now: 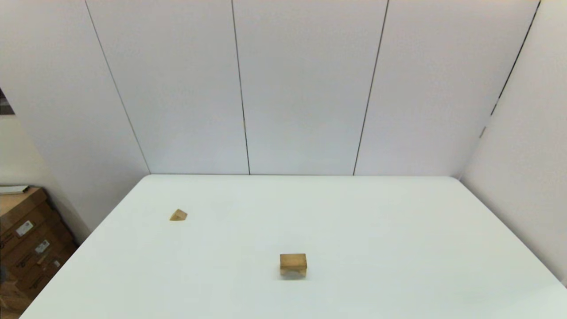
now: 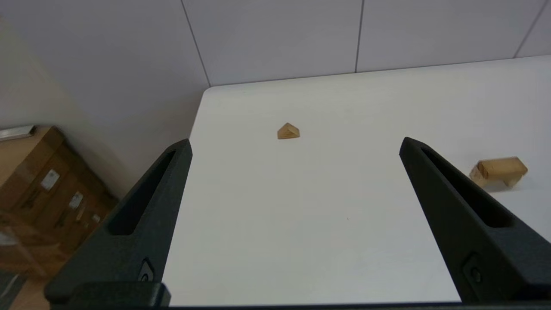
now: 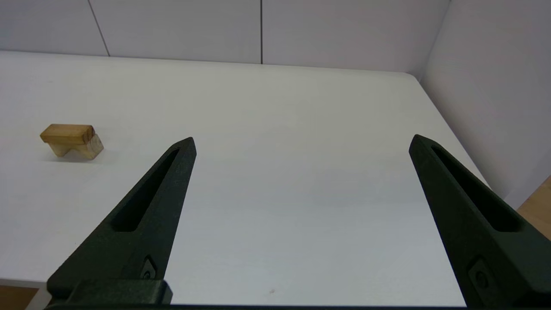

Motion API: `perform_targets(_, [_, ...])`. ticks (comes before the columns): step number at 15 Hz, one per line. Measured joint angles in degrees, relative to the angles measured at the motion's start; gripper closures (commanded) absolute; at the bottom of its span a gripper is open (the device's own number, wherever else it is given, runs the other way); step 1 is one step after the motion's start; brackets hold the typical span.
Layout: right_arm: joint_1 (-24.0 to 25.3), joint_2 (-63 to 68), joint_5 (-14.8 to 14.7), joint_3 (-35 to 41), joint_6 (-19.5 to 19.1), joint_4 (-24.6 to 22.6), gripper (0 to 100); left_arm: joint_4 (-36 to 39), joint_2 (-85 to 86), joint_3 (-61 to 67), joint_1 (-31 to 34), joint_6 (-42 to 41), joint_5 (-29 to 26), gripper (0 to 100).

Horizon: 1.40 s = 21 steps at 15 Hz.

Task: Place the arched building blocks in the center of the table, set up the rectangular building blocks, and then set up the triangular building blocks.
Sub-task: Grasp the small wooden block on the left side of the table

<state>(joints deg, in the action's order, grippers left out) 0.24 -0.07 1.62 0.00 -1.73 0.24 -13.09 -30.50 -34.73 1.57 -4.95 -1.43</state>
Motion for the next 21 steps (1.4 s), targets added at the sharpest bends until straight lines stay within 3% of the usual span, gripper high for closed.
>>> perform_targets(4, [0.00,0.00,0.00,0.00,0.02,0.00,0,-10.30,-27.95,-23.17,3.24,-6.18,0.06,0])
perform_targets(9, [0.00,0.00,0.00,0.00,0.00,0.00,0,-15.29,-59.88,-44.43,5.53,-19.43,0.16,0])
perform_targets(17, [0.00,0.00,0.02,0.00,0.02,0.02,0,-18.91,-91.36,-73.09,9.72,-53.85,0.28,0])
perform_targets(21, [0.00,0.00,0.02,0.00,-0.02,0.02,0,-23.89,-97.52,-77.42,9.97,-67.77,0.28,0])
